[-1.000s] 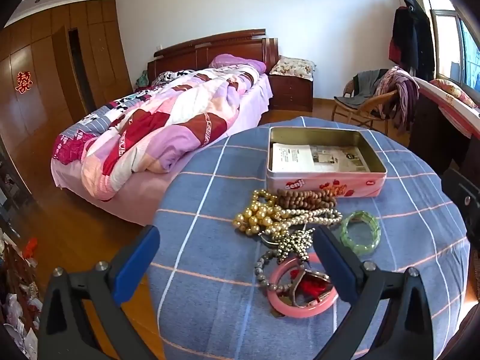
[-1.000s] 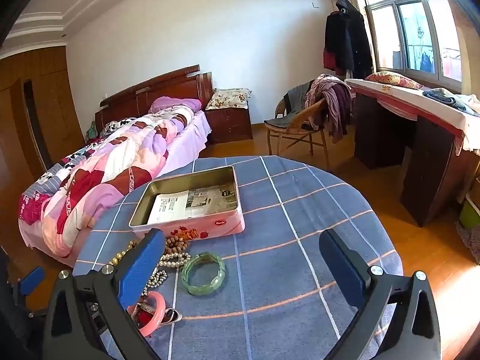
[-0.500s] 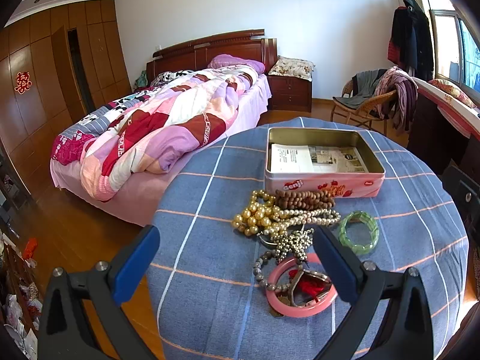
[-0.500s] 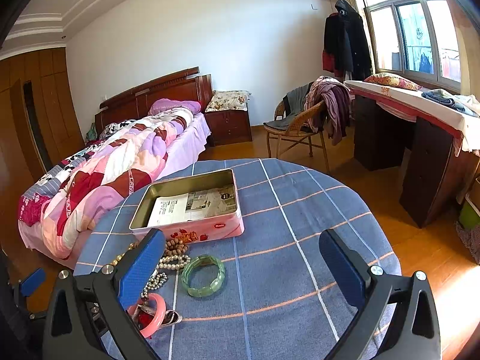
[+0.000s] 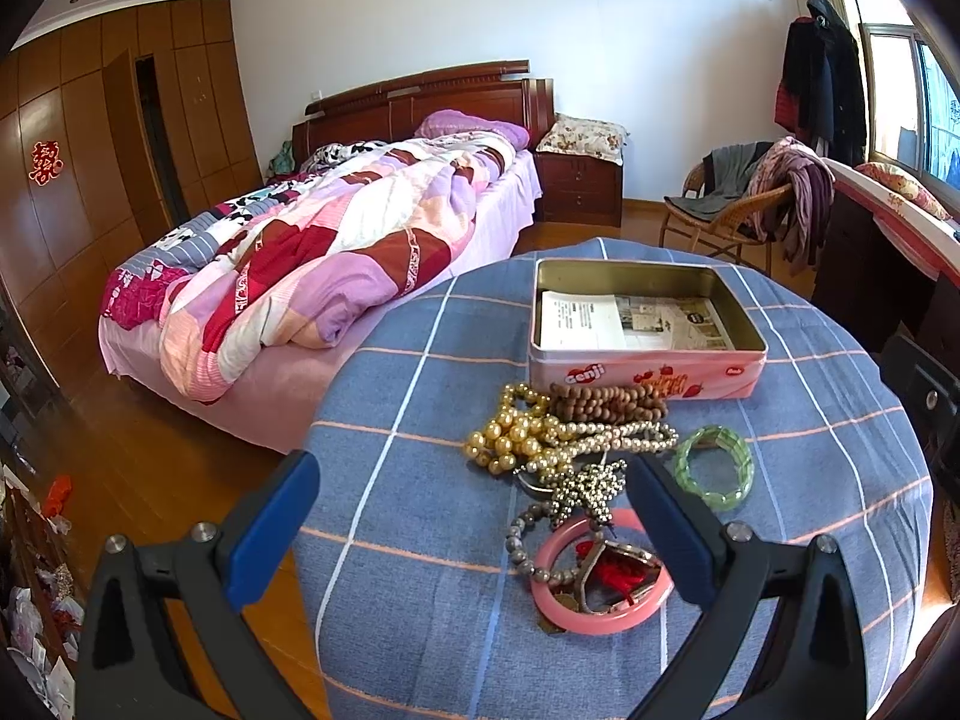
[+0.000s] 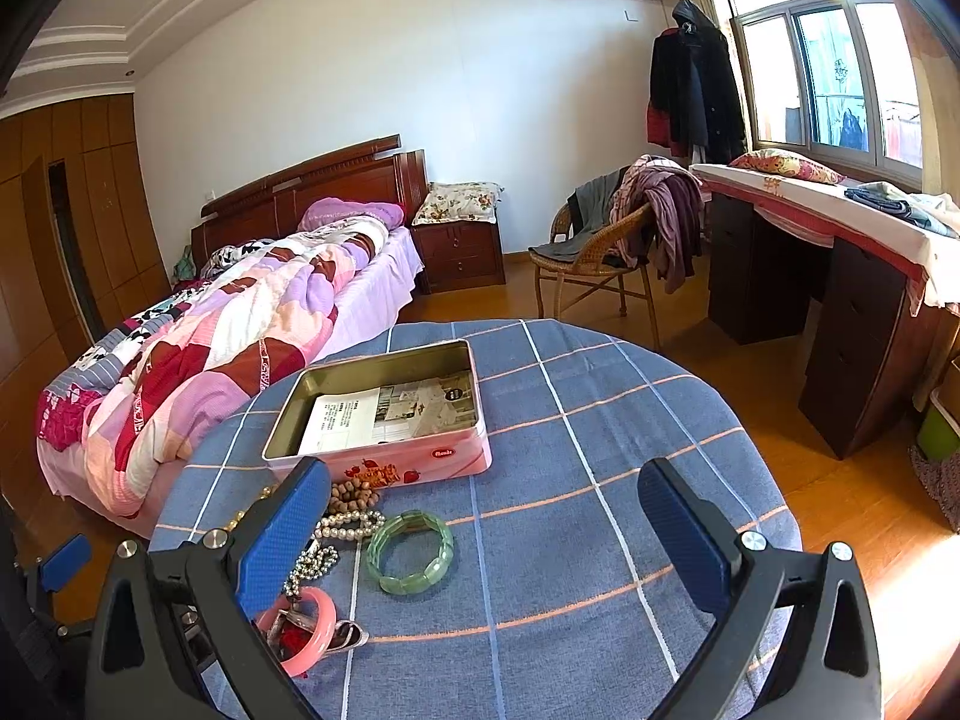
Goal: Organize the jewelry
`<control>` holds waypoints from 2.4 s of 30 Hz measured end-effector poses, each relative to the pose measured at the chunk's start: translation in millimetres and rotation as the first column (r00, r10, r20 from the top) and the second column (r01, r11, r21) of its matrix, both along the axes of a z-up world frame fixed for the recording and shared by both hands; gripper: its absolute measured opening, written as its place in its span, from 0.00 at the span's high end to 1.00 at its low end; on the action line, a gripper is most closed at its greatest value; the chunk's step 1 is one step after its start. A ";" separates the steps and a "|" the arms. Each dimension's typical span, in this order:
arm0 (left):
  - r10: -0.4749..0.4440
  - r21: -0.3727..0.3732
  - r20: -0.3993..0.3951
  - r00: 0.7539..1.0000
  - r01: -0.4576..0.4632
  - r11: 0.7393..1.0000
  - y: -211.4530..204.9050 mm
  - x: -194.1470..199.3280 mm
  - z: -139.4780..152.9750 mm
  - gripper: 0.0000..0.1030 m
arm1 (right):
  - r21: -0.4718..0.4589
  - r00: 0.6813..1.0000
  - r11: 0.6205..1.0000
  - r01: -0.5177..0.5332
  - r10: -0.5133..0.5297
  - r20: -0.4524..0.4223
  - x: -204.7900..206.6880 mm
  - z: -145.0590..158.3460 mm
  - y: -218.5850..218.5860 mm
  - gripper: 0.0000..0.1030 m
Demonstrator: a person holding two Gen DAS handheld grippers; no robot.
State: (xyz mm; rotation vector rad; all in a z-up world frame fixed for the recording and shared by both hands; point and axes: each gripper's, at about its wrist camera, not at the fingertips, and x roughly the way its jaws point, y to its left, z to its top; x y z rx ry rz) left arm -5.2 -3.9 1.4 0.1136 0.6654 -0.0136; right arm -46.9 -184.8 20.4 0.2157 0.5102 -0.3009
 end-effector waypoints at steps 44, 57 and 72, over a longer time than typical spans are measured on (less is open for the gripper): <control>0.001 -0.006 -0.003 1.000 -0.001 1.000 -1.3 -1.9 0.8 0.00 | 0.009 1.000 1.000 -0.002 0.002 -0.014 0.8 -3.1 -1.2 0.01; -0.026 -0.035 -0.118 0.993 0.022 0.999 16.9 5.8 -32.5 0.00 | 0.018 0.996 1.000 0.004 -0.003 -0.089 11.5 -28.2 -20.2 0.01; -0.316 -0.228 -0.245 0.917 0.262 0.938 0.7 -11.3 -48.0 0.19 | 0.086 0.956 0.988 -0.126 0.144 -0.255 41.8 -71.3 -22.7 0.08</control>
